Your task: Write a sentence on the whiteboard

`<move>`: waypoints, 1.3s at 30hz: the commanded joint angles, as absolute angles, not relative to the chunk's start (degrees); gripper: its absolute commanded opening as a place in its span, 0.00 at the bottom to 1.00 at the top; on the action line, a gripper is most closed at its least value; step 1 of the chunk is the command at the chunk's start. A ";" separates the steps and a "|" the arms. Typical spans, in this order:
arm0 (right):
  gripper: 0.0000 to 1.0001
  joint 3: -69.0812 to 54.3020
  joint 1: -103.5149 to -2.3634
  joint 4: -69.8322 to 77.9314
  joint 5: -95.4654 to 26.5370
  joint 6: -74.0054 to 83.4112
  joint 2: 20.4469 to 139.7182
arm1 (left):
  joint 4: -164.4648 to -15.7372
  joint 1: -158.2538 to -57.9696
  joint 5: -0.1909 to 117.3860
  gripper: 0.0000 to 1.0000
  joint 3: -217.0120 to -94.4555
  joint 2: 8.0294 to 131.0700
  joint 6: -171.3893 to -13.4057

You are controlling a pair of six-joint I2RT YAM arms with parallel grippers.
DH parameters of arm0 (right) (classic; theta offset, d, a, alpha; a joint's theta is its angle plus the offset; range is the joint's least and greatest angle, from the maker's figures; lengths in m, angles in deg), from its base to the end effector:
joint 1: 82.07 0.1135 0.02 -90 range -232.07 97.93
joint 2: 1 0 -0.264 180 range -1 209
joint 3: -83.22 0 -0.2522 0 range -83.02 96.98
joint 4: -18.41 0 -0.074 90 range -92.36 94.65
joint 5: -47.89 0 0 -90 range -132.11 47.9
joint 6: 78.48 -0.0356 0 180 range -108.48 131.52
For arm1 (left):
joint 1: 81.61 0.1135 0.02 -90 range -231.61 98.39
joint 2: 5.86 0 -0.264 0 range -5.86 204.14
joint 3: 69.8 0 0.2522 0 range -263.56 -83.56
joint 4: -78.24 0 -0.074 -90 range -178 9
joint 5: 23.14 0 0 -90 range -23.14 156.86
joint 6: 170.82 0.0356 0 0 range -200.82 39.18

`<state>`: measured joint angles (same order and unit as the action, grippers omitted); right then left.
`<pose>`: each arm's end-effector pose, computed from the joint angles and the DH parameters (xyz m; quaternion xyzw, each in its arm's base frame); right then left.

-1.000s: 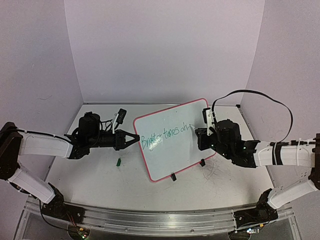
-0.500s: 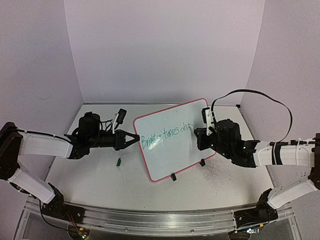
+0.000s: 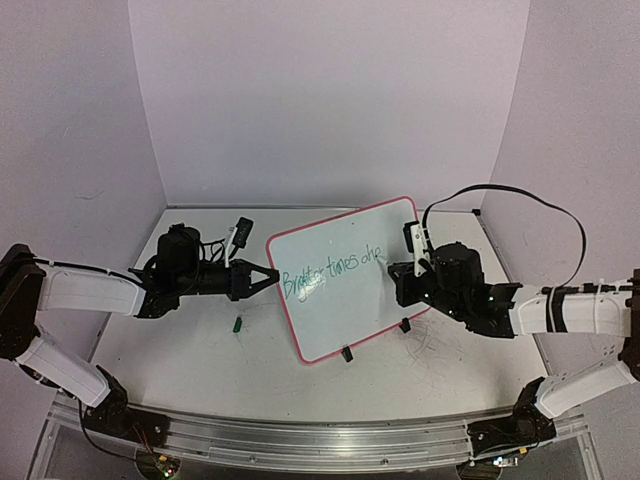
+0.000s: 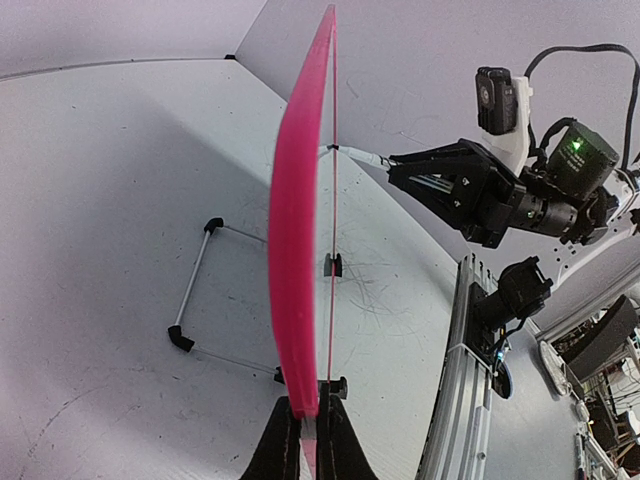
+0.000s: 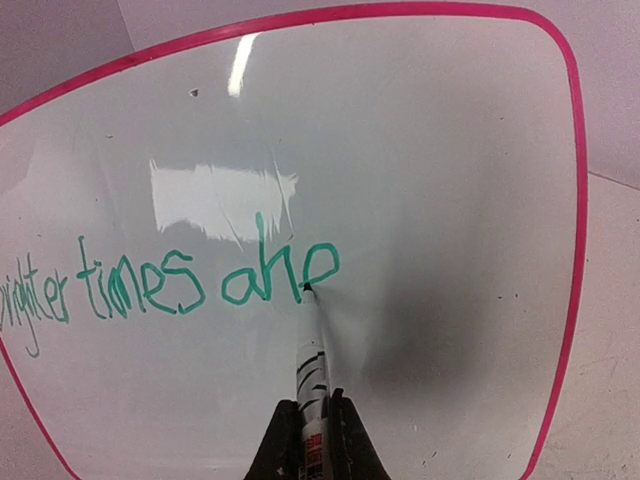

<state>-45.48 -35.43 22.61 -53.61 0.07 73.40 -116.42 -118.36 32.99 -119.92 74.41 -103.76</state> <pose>0.2001 0.2016 0.2336 -0.1892 0.7893 0.2096 0.5453 0.2231 -0.1914 0.2194 0.2666 0.7347 -0.4893 0.3869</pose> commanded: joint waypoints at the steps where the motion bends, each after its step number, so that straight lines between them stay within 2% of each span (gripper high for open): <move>1: 0.00 -46.28 -35.57 21.03 -55.08 -1.01 72.16 | -114.68 -118.09 34.15 0.00 -121.06 73.66 -102.00; 10: 0.00 -44.95 -35.60 22.95 -60.42 -1.44 72.80 | -114.69 -118.10 34.26 0.00 -120.93 73.61 -102.00; 16: 0.00 -48.02 -35.71 26.88 -57.16 0.46 67.04 | -114.71 -118.09 34.32 0.00 -120.91 73.42 -101.91; 39: 0.00 -44.18 -37.72 27.88 -57.98 1.20 73.29 | -114.70 -118.12 34.04 0.00 -121.00 73.59 -101.86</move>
<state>-47.07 -37.18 24.87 -56.59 0.67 72.27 -116.42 -118.36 32.74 -119.92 74.41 -103.56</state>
